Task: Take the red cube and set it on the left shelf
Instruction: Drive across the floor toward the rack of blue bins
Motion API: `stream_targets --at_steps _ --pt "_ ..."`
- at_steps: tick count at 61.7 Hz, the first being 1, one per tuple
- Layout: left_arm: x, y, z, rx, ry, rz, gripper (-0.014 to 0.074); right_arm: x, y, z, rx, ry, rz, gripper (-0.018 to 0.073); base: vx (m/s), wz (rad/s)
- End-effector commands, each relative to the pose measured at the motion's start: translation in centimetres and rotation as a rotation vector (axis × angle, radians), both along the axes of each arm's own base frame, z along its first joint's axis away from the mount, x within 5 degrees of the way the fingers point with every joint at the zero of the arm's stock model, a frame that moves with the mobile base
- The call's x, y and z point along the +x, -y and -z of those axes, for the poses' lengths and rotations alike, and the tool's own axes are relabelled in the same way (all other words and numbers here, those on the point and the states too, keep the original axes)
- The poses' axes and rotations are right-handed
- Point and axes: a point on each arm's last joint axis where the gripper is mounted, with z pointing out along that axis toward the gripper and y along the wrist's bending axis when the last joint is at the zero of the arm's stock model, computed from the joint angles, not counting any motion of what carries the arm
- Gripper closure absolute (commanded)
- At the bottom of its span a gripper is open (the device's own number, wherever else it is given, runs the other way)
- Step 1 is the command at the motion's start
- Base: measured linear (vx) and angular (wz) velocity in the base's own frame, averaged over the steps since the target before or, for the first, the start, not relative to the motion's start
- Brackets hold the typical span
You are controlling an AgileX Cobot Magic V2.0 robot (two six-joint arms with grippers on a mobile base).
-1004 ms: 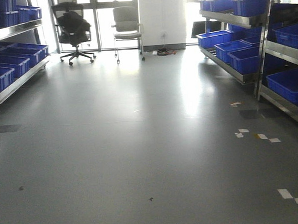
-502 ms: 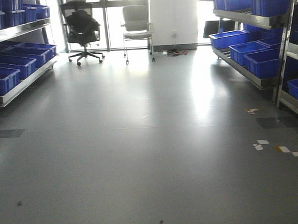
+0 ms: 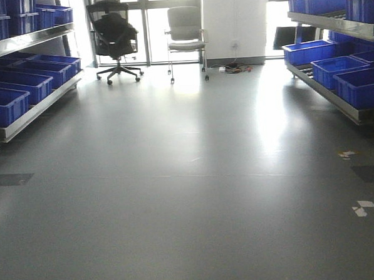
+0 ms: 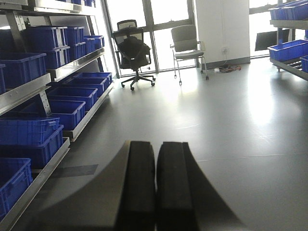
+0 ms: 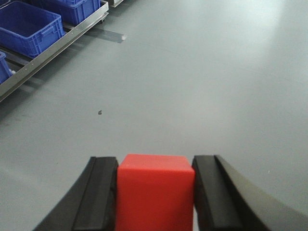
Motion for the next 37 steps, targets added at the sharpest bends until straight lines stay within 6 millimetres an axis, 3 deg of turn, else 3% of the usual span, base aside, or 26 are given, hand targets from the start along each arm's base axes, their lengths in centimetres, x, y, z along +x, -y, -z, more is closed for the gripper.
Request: stream_targets --at_steps 1,37 --pt "0.03 0.03 -0.08 -0.005 0.069 0.006 0.0491 0.2 -0.04 -1.74 0.047 0.107 0.005 0.0501 0.47 0.06" --pt "0.03 0.03 -0.08 -0.005 0.069 0.006 0.0491 0.2 -0.04 -1.74 0.047 0.107 0.005 0.0501 0.52 0.08"
